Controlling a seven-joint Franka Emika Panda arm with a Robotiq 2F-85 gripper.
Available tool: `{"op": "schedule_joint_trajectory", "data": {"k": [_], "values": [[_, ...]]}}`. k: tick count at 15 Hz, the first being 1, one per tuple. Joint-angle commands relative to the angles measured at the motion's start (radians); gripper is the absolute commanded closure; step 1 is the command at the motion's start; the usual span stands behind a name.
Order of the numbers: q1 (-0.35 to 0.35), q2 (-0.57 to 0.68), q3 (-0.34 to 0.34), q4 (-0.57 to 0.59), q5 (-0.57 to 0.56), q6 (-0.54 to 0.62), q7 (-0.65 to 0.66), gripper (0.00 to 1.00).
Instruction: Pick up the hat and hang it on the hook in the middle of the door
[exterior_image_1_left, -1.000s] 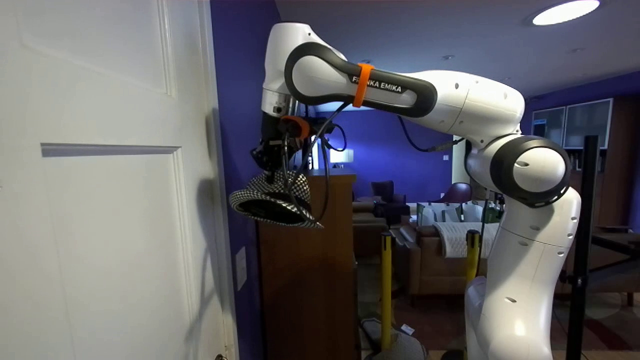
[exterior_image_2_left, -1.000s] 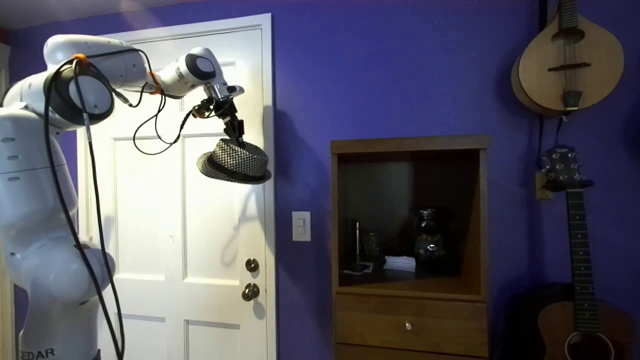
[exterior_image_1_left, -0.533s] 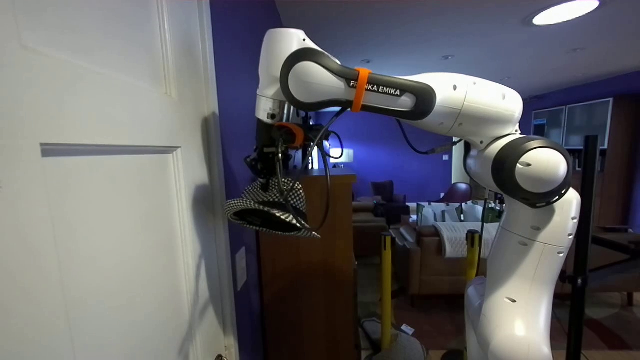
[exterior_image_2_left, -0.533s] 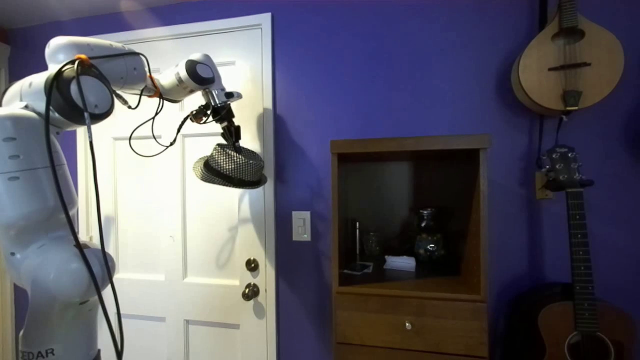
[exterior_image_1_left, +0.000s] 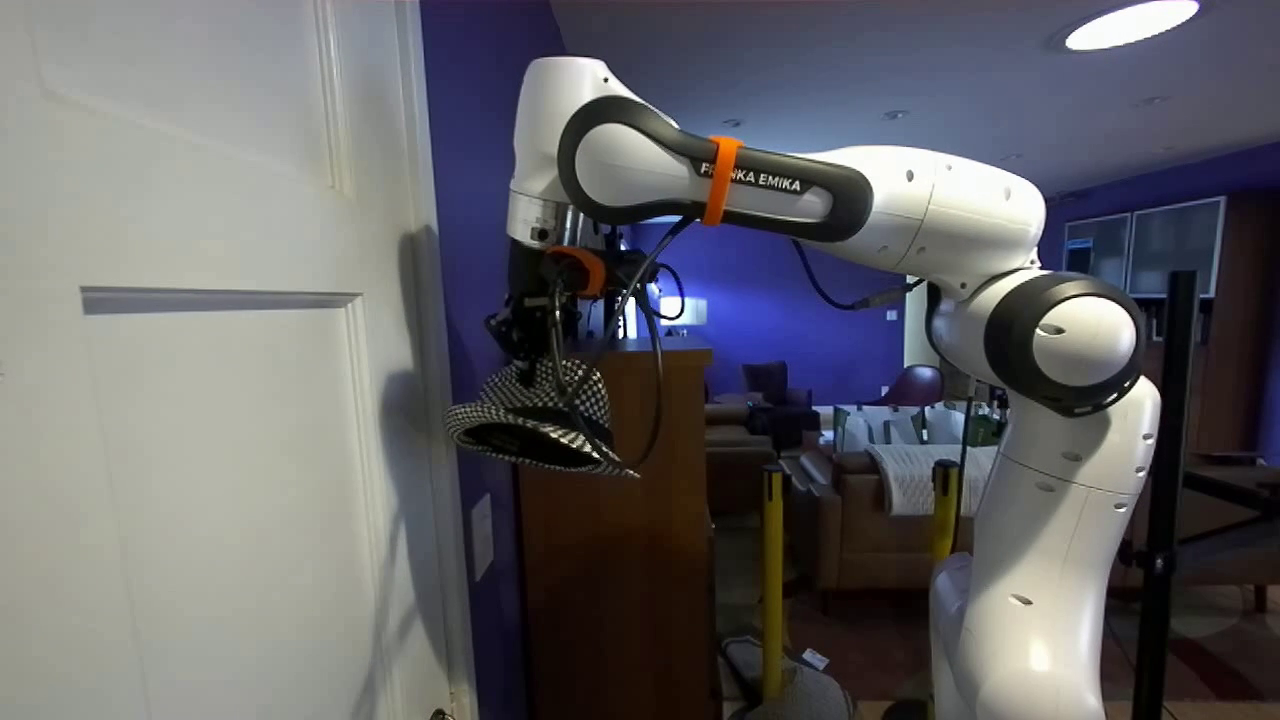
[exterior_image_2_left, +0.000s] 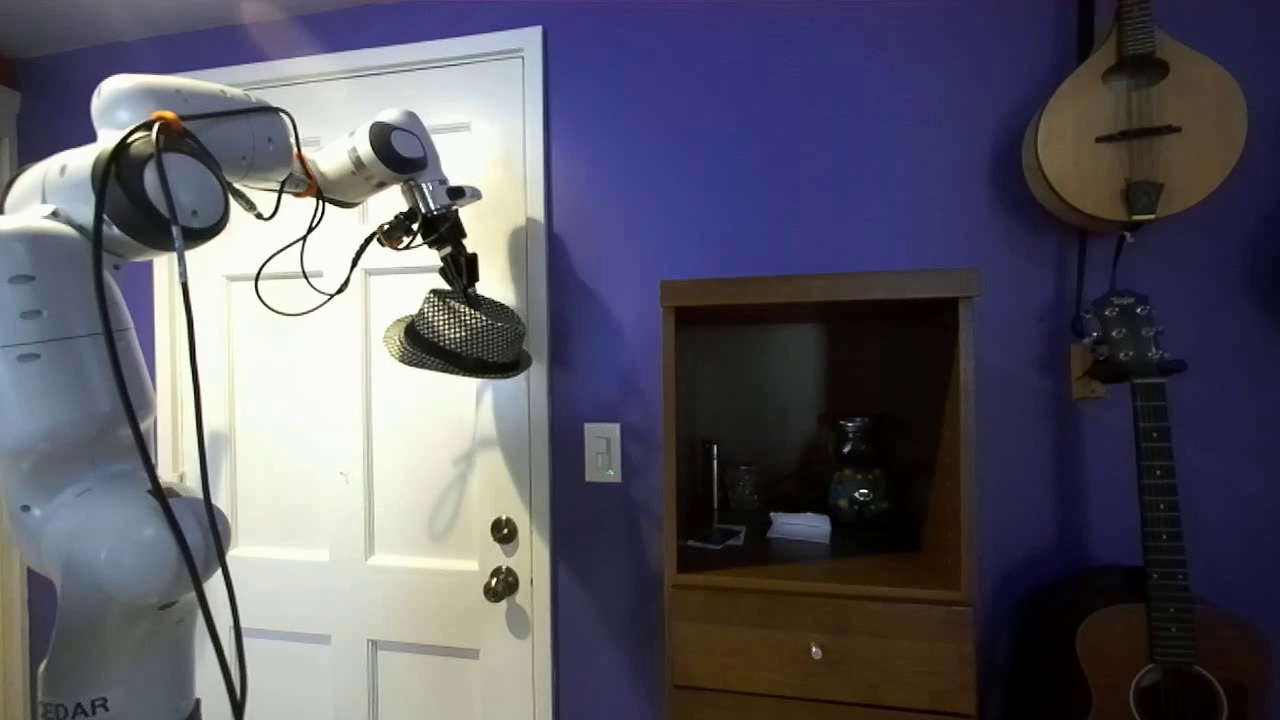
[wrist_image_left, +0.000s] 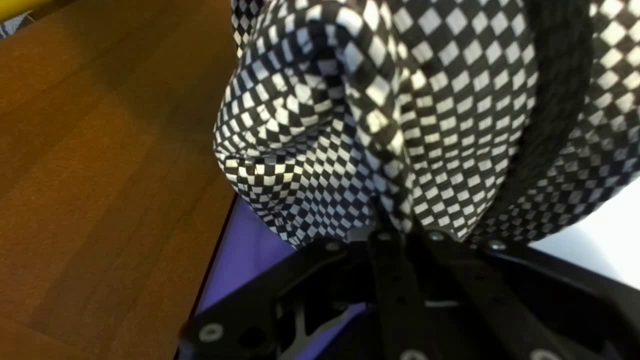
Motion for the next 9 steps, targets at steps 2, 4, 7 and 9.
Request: {"op": "schedule_joint_trajectory", "data": {"k": [2,4,7,9], "values": [[0.021,-0.066,0.076,-0.084,0.004,0.047,0.098,0.99],[0.033,-0.130,0.100,-0.170,0.027,0.119,0.181,0.99],[0.048,-0.212,0.130,-0.312,0.054,0.291,0.312,0.99],[0.051,-0.252,0.155,-0.396,0.058,0.405,0.375,0.99]]}}
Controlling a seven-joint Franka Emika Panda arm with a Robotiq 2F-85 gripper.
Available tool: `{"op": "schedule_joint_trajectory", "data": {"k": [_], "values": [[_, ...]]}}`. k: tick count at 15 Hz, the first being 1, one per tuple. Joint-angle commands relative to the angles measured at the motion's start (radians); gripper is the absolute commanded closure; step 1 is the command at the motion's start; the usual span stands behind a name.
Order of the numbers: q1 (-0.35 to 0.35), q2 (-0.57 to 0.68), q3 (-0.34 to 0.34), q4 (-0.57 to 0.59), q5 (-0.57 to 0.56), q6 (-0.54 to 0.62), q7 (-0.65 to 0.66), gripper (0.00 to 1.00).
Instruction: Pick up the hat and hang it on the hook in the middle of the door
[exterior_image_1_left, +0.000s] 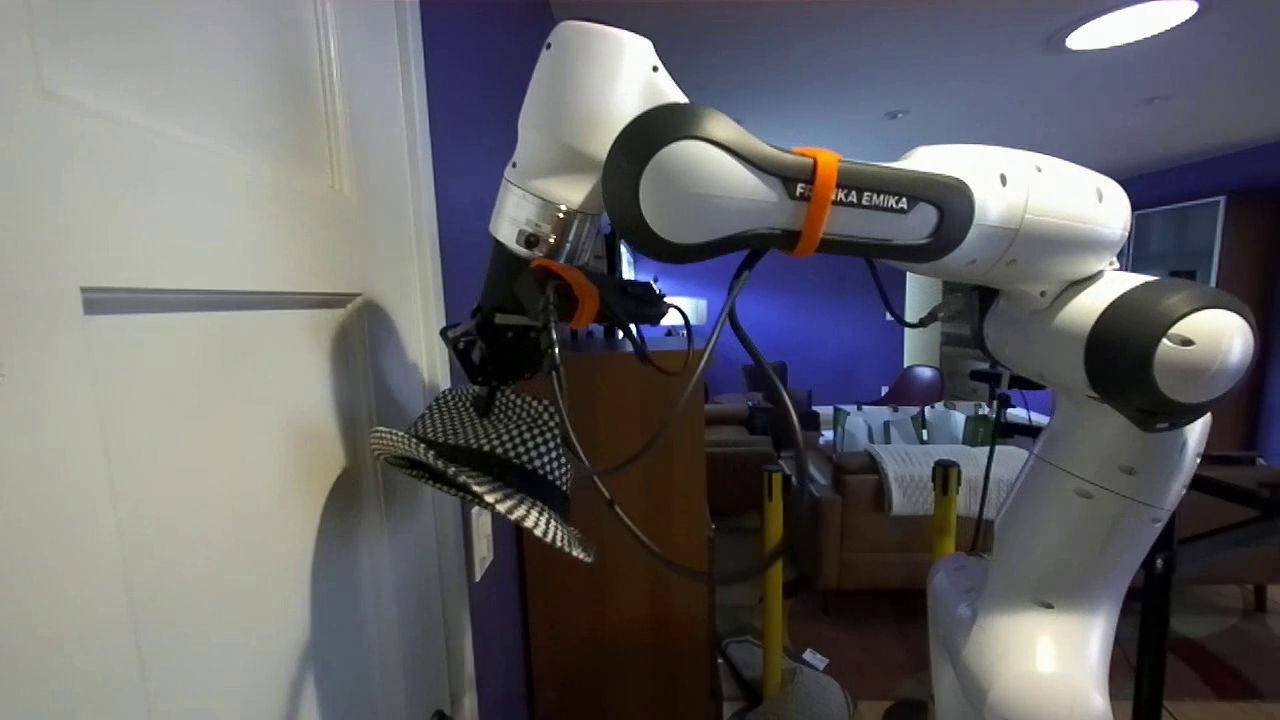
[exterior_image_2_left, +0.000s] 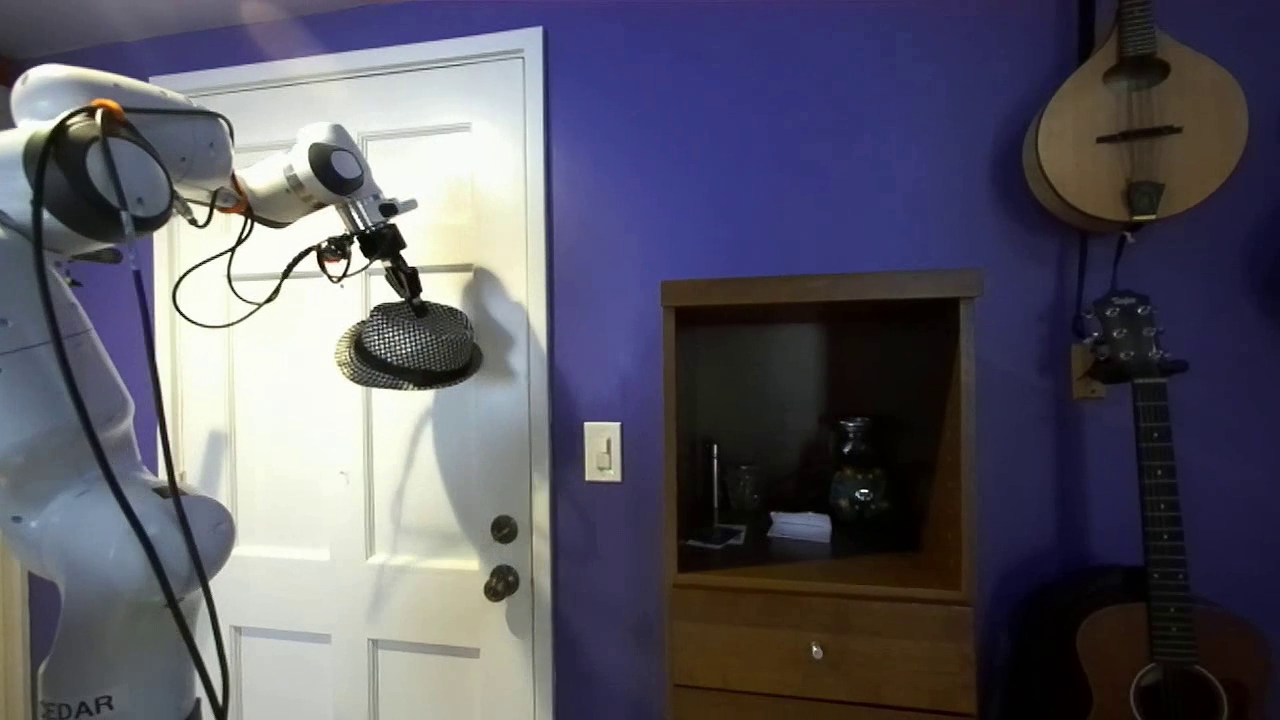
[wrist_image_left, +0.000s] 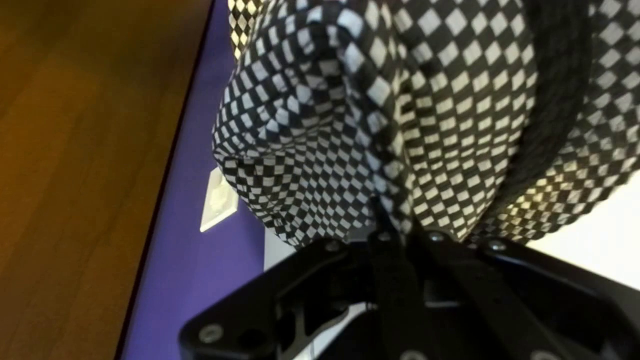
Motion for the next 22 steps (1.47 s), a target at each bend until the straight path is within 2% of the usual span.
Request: {"op": "schedule_joint_trajectory", "data": {"k": [1,5,8,9,11,15,16,22], "values": [[0.003,-0.120,0.031,-0.211,0.020,0.232,0.119,0.99],[0.007,-0.132,0.066,-0.335,0.021,0.472,0.156,0.99],[0.010,-0.122,0.081,-0.388,0.028,0.581,0.150,0.99],[-0.007,-0.099,0.089,-0.335,0.015,0.504,0.134,0.96],[-0.007,-0.099,0.094,-0.360,0.016,0.542,0.133,0.96],[-0.007,-0.103,0.094,-0.362,0.016,0.546,0.133,0.96],[-0.007,-0.104,0.094,-0.362,0.016,0.546,0.133,0.99],[0.017,-0.052,0.149,-0.346,0.068,0.495,0.188,0.99]]}}
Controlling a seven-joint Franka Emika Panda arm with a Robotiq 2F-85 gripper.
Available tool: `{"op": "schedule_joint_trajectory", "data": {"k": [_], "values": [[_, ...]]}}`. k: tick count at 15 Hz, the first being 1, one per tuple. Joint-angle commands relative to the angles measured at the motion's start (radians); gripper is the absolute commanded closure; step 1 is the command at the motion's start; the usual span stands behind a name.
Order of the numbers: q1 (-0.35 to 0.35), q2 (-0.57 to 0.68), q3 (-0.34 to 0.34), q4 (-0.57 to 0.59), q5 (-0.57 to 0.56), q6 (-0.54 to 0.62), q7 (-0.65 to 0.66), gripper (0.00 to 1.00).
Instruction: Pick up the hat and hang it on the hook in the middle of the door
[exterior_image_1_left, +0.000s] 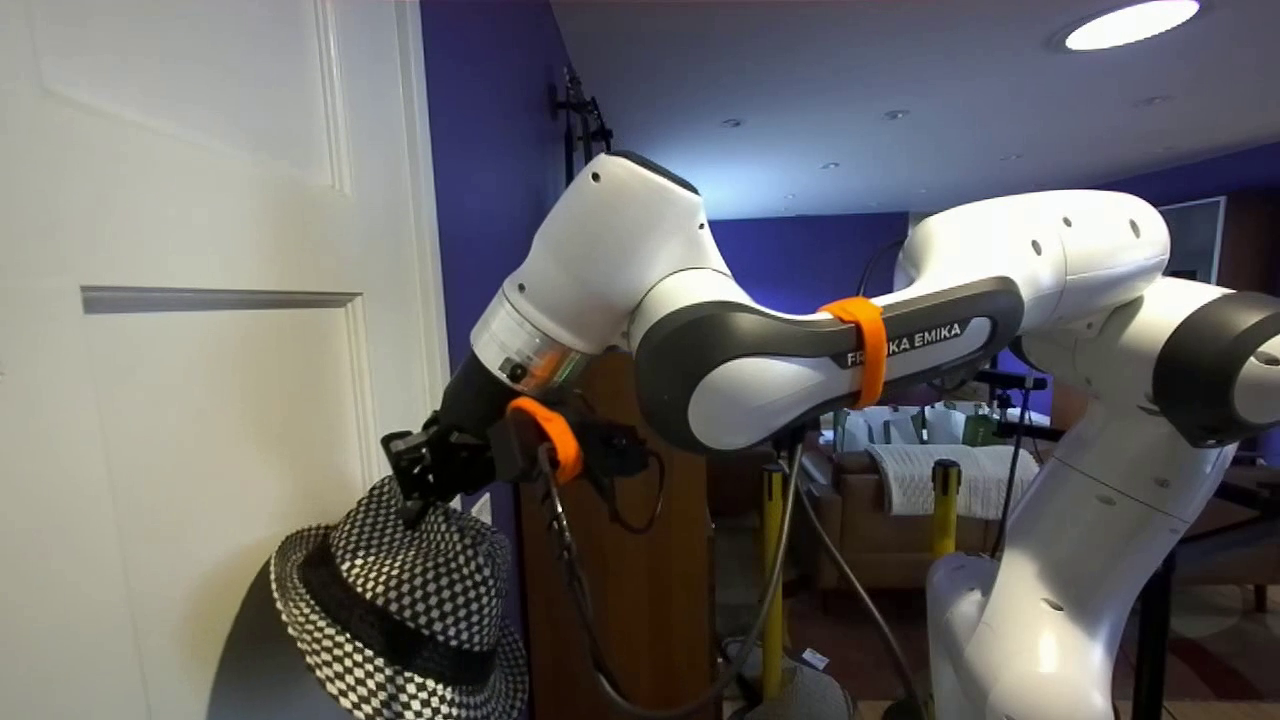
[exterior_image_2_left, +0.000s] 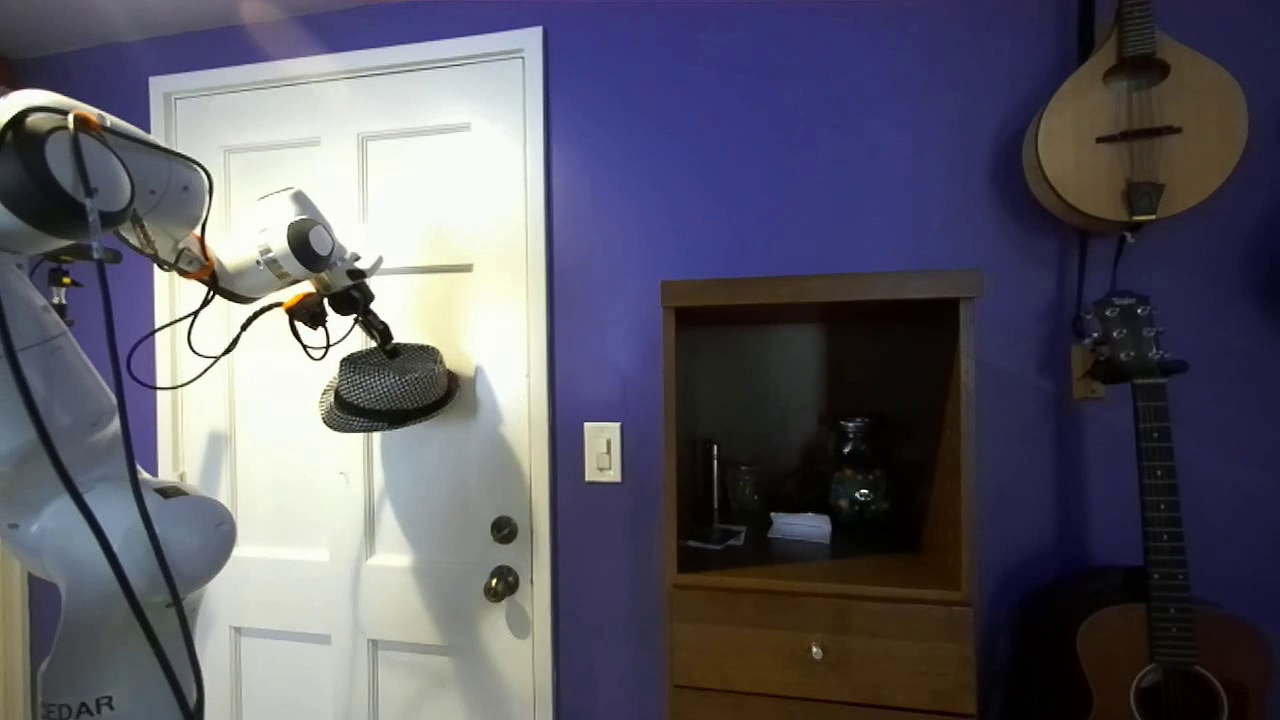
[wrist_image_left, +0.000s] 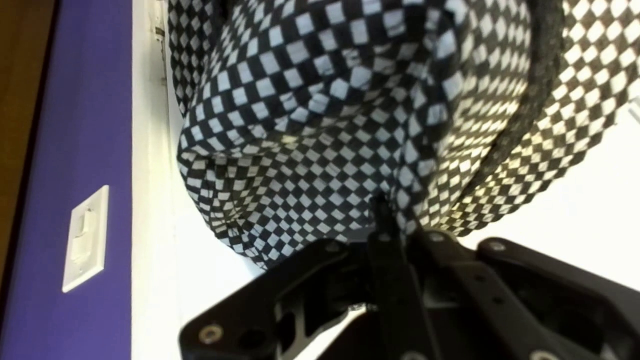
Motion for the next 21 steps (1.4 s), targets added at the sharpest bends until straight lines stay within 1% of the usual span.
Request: {"op": "schedule_joint_trajectory", "data": {"k": [1,4,8,14,16,17,19,21], "values": [[0.006,0.039,0.053,0.021,0.032,-0.007,0.064,0.99],[-0.008,0.056,0.116,0.019,-0.011,0.023,0.164,0.99],[-0.042,0.083,0.205,0.000,-0.092,0.131,0.341,0.99],[-0.101,0.144,0.306,-0.027,-0.212,0.267,0.548,0.99],[-0.117,0.173,0.326,-0.033,-0.240,0.329,0.589,0.99],[-0.080,0.136,0.290,-0.038,-0.194,0.246,0.527,0.96],[-0.090,0.153,0.301,-0.047,-0.209,0.279,0.549,0.96],[-0.091,0.160,0.302,-0.047,-0.209,0.285,0.550,0.96]]}}
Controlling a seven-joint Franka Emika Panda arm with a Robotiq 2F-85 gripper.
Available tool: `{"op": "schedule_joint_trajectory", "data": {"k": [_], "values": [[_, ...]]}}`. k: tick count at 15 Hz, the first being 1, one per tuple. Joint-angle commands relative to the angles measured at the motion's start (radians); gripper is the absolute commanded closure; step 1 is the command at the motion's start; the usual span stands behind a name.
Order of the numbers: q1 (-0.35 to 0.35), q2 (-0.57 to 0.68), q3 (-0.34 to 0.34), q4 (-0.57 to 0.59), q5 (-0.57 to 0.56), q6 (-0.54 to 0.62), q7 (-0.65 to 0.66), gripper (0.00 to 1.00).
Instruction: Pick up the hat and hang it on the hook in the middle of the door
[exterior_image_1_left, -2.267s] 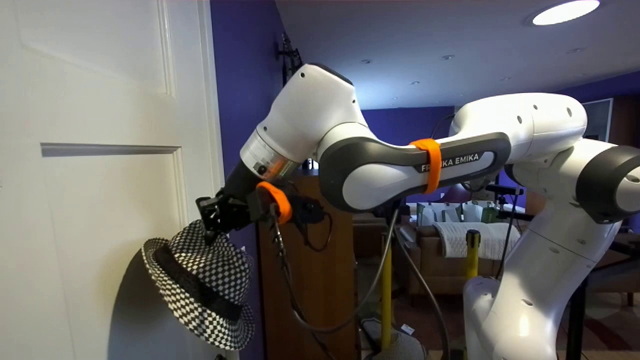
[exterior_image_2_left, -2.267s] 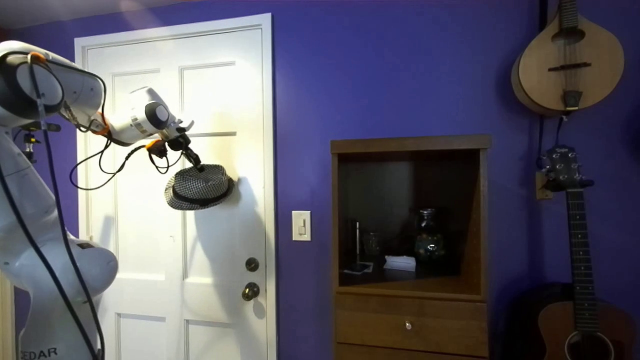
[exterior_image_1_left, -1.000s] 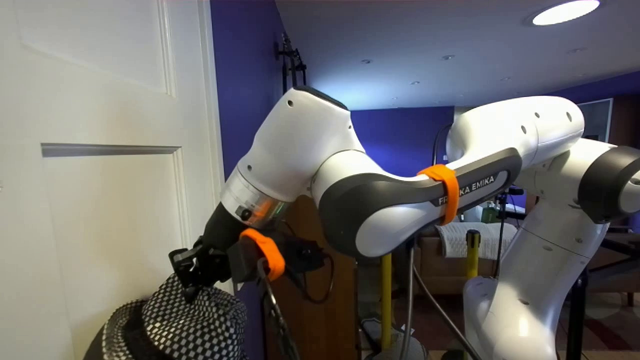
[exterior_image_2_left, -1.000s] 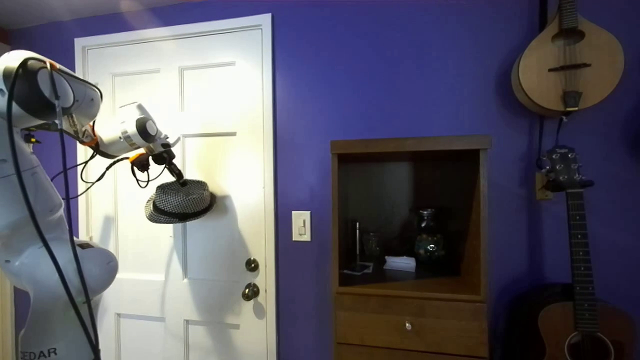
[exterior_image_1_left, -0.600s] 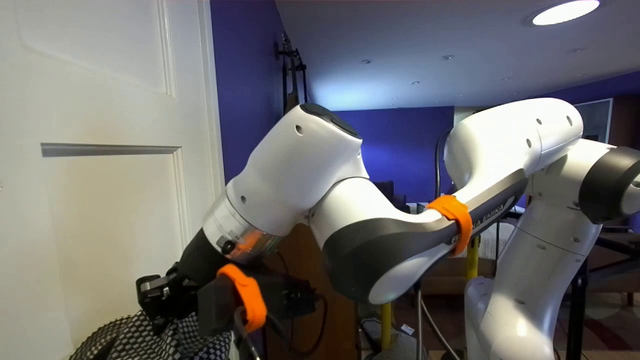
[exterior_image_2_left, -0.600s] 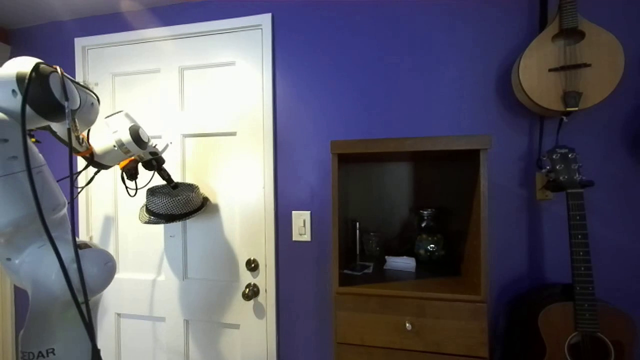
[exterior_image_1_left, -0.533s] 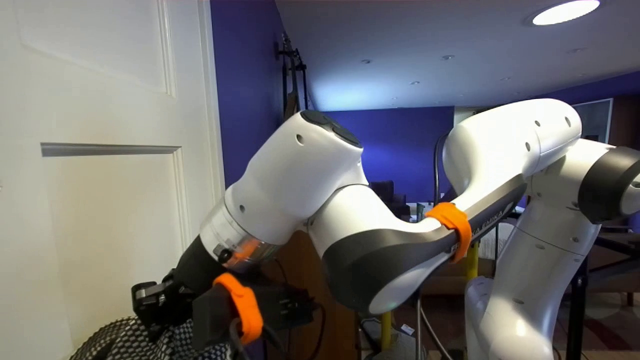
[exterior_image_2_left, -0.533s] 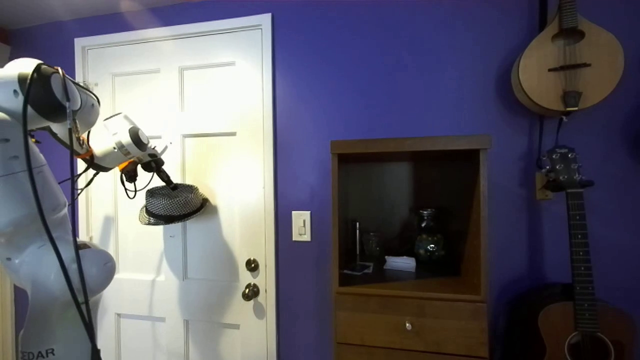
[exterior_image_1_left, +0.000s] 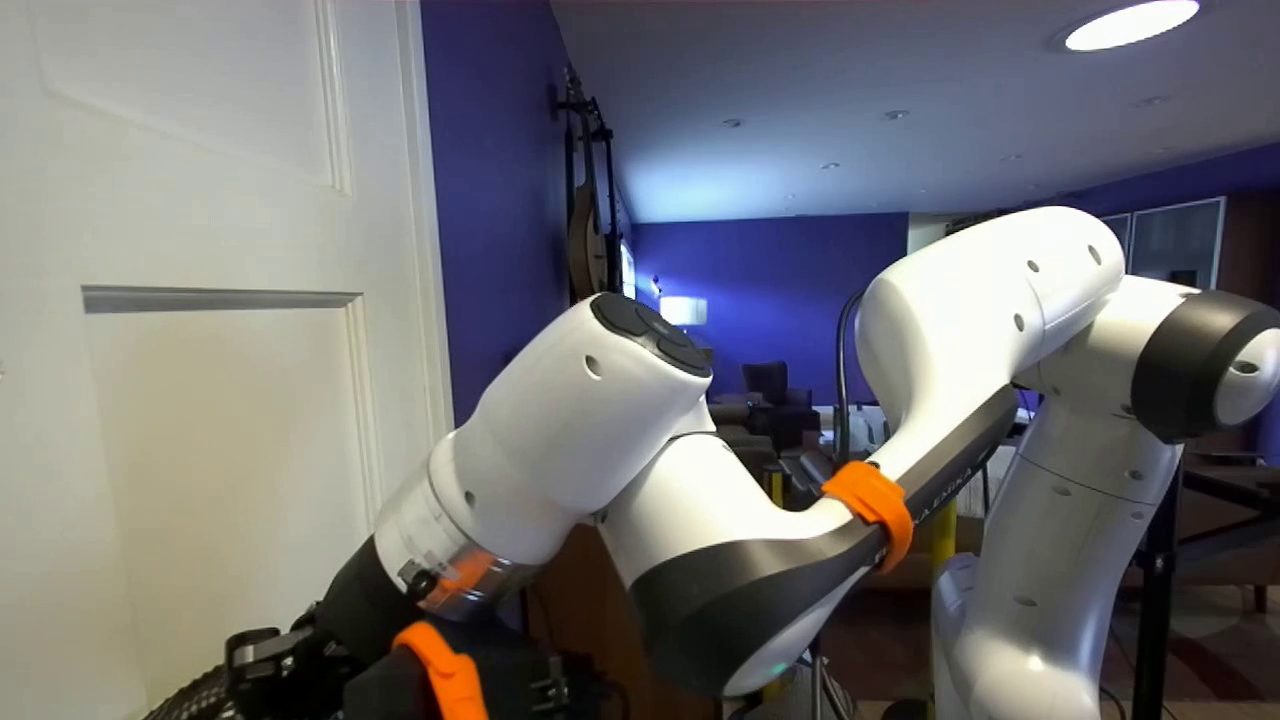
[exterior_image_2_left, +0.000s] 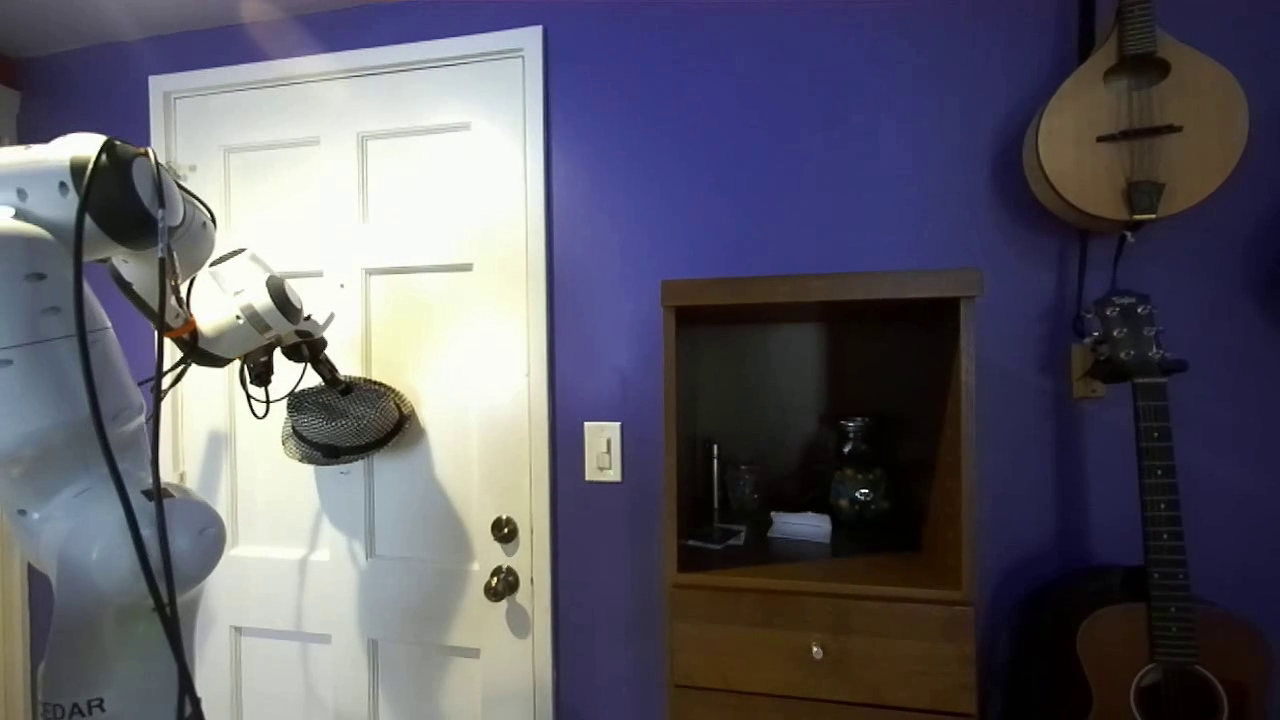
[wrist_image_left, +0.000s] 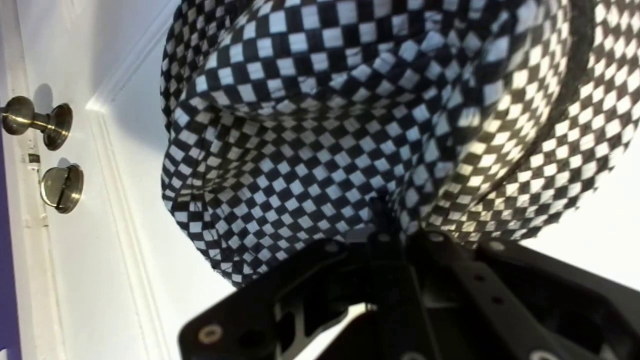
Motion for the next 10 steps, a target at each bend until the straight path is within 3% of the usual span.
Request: {"op": "schedule_joint_trajectory", "data": {"k": [1,7,10], "values": [[0.011,0.000,-0.011,-0.001,-0.001,-0.002,-0.001,0.96],[0.035,0.098,-0.003,0.015,-0.003,0.027,-0.049,0.99],[0.023,0.158,0.040,0.044,-0.019,0.018,-0.037,0.99]]}}
